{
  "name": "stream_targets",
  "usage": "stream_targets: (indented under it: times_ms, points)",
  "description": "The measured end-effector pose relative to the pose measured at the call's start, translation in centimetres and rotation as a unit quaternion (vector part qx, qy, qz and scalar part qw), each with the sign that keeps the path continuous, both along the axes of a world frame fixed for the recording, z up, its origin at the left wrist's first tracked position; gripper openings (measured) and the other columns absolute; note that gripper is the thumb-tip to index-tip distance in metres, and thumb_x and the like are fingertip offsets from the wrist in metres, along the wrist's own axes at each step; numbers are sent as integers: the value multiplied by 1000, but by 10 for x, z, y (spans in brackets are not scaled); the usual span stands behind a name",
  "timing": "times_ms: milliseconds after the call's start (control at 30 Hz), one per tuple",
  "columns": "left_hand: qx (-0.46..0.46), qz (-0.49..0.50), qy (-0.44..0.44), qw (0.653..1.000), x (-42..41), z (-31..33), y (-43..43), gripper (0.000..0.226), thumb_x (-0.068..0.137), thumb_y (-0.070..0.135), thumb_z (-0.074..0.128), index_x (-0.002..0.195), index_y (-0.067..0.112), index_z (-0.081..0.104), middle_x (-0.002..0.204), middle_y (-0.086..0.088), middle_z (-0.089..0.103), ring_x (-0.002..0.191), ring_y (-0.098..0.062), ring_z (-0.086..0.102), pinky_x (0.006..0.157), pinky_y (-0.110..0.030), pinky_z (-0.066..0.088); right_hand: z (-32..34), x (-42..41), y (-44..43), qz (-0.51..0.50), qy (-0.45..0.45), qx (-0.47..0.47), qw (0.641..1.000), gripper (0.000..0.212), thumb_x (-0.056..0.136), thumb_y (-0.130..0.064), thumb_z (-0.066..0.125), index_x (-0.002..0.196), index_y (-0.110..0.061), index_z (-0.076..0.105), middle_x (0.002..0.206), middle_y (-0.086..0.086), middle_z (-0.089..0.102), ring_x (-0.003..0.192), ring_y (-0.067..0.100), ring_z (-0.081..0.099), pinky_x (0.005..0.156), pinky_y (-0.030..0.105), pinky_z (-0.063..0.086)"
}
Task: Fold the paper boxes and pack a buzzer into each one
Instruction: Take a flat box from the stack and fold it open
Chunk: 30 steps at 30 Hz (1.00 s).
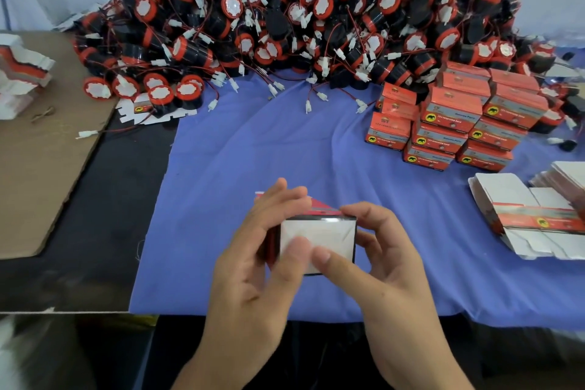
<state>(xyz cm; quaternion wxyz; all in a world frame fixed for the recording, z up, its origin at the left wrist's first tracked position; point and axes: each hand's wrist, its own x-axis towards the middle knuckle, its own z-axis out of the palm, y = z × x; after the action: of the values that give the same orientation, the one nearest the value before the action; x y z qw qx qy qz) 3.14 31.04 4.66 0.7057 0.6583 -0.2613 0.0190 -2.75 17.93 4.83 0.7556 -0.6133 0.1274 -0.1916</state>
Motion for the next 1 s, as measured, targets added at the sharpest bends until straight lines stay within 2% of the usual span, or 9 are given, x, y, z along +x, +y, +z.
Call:
stream_targets:
  times_ms: [100, 267, 467, 567, 667, 733, 867, 933, 1000]
  points:
    - [12, 11, -25, 1000, -1, -5, -4, 31, 95, 20, 62, 125, 27, 67, 140, 3, 64, 148, -20, 43, 115, -44, 44, 1, 0, 3, -11, -13, 23, 1000, 41, 72, -7, 83, 106, -23, 67, 110, 6, 72, 112, 20, 67, 77, 25, 59]
    - [-44, 26, 26, 998, 0, -9, -4, 40, 95, 10, 63, 124, 37, 67, 138, 7, 64, 145, -23, 47, 108, -46, 51, 4, 4, 5, -11, -15, 7, 1000, 27, 81, -14, 76, 104, -27, 70, 110, 0, 73, 113, 17, 66, 78, 26, 58]
    - [-60, 61, 32, 996, -8, -9, -14, 53, 87, -12, 56, 116, 31, 69, 134, -2, 66, 134, -15, 57, 91, -21, 56, -4, 4, 12, -60, -11, -32, 998, 32, 81, -1, 73, 99, -25, 63, 103, 0, 73, 107, 16, 68, 75, 25, 59]
    - [-47, 77, 32, 995, -10, -13, -15, 52, 85, -11, 56, 112, 31, 70, 135, -3, 65, 132, -25, 59, 88, -28, 60, -5, 5, 14, -70, -5, -65, 995, 43, 84, 12, 72, 97, -28, 62, 104, -6, 71, 109, 13, 67, 77, 27, 59]
    - [-55, 67, 27, 996, -9, -12, -14, 48, 85, -10, 59, 114, 27, 69, 133, -1, 66, 135, -28, 57, 95, -28, 56, -1, 4, 13, -70, -25, -62, 995, 40, 85, 10, 72, 103, -26, 63, 109, -7, 70, 113, 13, 66, 79, 23, 57]
    - [-53, 59, 19, 997, -5, -9, -11, 46, 87, -9, 59, 117, 25, 68, 133, 1, 66, 136, -26, 56, 97, -27, 55, 2, 3, 15, -56, -40, -24, 997, 41, 82, 0, 74, 111, -27, 65, 114, -7, 69, 116, 12, 64, 80, 20, 56]
    - [-71, 24, 64, 995, 1, -3, -3, 45, 89, -3, 59, 121, 29, 68, 133, 5, 67, 125, -16, 64, 89, -23, 57, 1, 2, 16, -72, 8, 96, 993, 78, 63, -13, 87, 125, -51, 61, 140, -11, 55, 127, 5, 59, 83, 20, 58]
    - [-65, 7, 69, 995, 2, -1, -3, 45, 90, -1, 59, 121, 30, 68, 132, 5, 68, 120, -17, 67, 87, -21, 57, 1, 3, 16, -38, 10, 165, 986, 86, 54, -19, 90, 127, -52, 59, 135, 5, 61, 122, 17, 66, 88, 28, 58]
    - [-53, -12, 68, 996, 3, -1, -2, 43, 92, 1, 60, 123, 30, 66, 129, 2, 69, 118, -18, 67, 87, -21, 57, 2, 4, 18, 15, -20, 212, 977, 86, 57, -16, 86, 131, -49, 55, 120, 16, 71, 108, 23, 71, 86, 29, 58]
